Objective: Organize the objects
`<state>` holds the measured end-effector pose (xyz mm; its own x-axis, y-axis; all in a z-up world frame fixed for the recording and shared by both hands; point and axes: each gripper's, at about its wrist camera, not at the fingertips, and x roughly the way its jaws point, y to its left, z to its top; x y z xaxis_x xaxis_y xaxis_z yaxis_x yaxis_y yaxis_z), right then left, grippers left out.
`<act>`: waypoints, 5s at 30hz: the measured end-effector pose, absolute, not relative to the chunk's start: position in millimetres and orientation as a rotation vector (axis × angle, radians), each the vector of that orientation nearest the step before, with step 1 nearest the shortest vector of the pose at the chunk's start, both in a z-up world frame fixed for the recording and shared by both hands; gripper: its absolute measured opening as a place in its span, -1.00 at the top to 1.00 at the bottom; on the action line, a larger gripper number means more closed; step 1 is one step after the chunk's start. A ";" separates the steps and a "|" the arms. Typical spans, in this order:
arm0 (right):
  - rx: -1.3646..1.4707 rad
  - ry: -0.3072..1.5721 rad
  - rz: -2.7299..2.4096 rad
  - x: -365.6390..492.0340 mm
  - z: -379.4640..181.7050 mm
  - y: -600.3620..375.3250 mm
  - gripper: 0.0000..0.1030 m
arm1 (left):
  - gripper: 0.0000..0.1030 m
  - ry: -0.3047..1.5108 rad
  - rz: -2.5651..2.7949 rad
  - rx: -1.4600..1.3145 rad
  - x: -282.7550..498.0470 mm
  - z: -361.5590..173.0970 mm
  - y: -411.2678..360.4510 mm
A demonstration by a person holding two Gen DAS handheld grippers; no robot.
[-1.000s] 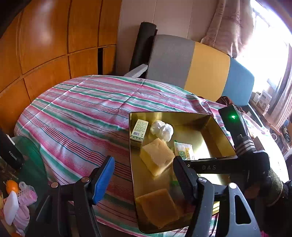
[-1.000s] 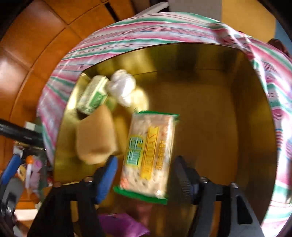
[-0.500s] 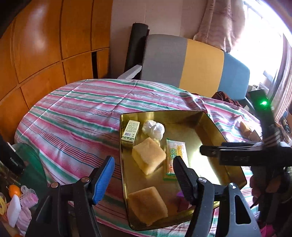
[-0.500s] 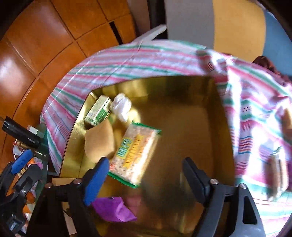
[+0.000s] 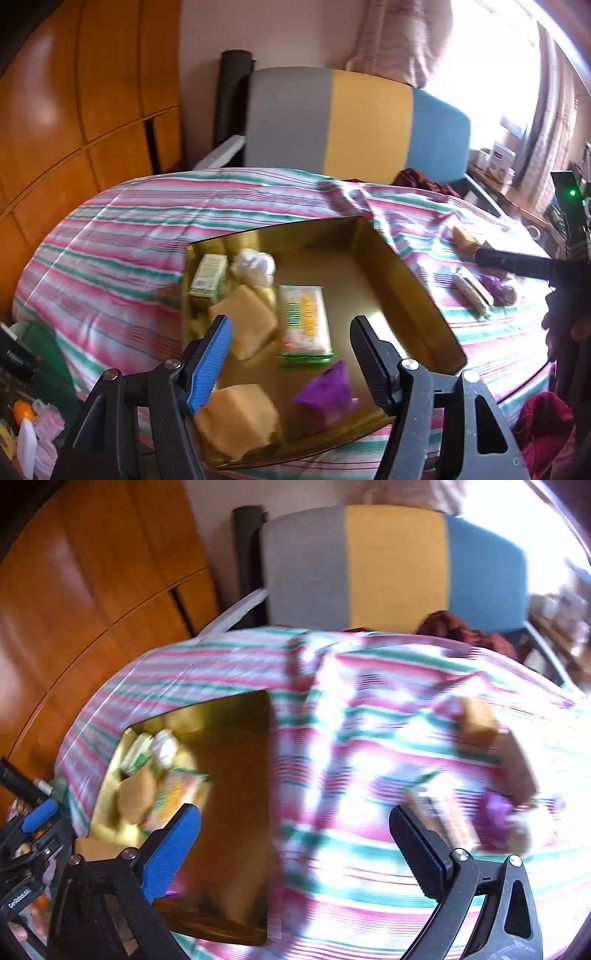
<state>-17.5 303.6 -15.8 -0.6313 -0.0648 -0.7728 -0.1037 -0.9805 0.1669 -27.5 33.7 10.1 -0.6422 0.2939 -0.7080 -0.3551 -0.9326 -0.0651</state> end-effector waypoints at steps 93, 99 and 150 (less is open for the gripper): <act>-1.281 0.551 2.384 14.8 -57.3 554.9 -0.90 | 0.16 0.392 2.023 -1.061 17.3 -106.8 319.7; -1.465 0.308 2.301 -48.4 -80.6 559.6 -0.96 | 0.16 0.374 2.014 -1.065 15.5 -107.6 318.6; -1.373 0.515 2.190 89.0 -92.8 535.0 0.01 | 0.17 -0.288 2.196 -1.452 -127.2 -38.1 139.5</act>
<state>89.0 535.0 -92.8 -0.3658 0.2120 -0.9062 -0.5937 -0.8030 0.0518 -127.2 139.5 -38.1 -0.3150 0.5049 -0.8036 -0.2806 -0.8584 -0.4294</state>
